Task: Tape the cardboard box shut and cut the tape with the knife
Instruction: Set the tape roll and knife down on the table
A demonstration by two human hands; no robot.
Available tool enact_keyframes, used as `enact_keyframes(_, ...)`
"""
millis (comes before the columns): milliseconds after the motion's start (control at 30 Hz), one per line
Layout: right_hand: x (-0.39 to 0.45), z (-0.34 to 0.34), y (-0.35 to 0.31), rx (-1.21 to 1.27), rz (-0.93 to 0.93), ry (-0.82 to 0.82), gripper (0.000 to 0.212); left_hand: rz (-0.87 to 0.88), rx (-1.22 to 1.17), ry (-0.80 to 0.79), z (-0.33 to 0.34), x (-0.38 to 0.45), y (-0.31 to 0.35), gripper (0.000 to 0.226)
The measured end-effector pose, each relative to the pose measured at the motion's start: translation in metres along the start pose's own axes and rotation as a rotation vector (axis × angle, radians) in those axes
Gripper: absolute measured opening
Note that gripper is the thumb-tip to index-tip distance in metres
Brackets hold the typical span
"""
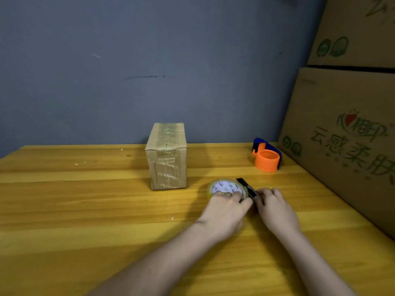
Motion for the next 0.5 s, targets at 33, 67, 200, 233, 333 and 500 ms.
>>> enact_keyframes(33,-0.001,0.000,0.001,-0.044,-0.003,0.019,0.034,-0.011,-0.012,0.027,0.005,0.003,0.000,0.042)
enact_keyframes(67,-0.002,-0.001,0.003,-0.088,-0.006,0.038,0.035,-0.025,-0.017,0.054,0.010,0.004,0.002,0.043)
enact_keyframes(200,-0.005,-0.003,0.002,-0.181,-0.042,0.096,0.034,-0.058,-0.008,0.144,0.020,0.002,0.005,0.042)
enact_keyframes(233,-0.005,-0.003,0.002,-0.200,-0.053,0.103,0.034,-0.062,-0.008,0.155,0.021,0.002,0.006,0.044)
enact_keyframes(333,-0.008,-0.005,0.000,-0.250,-0.069,0.121,0.033,-0.053,-0.005,0.146,0.021,0.004,0.005,0.046)
enact_keyframes(500,-0.009,-0.007,-0.004,-0.240,-0.062,0.103,0.034,-0.097,-0.049,0.119,0.019,0.003,0.007,0.051)
Point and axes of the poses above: each hand's wrist, its own x-axis towards the middle knuckle, its own z-axis out of the palm, y = z × x, the point moved 2 cm from there along x, towards the middle knuckle, and after that the axes turned 3 degrees about -x, right-handed, at the moved point
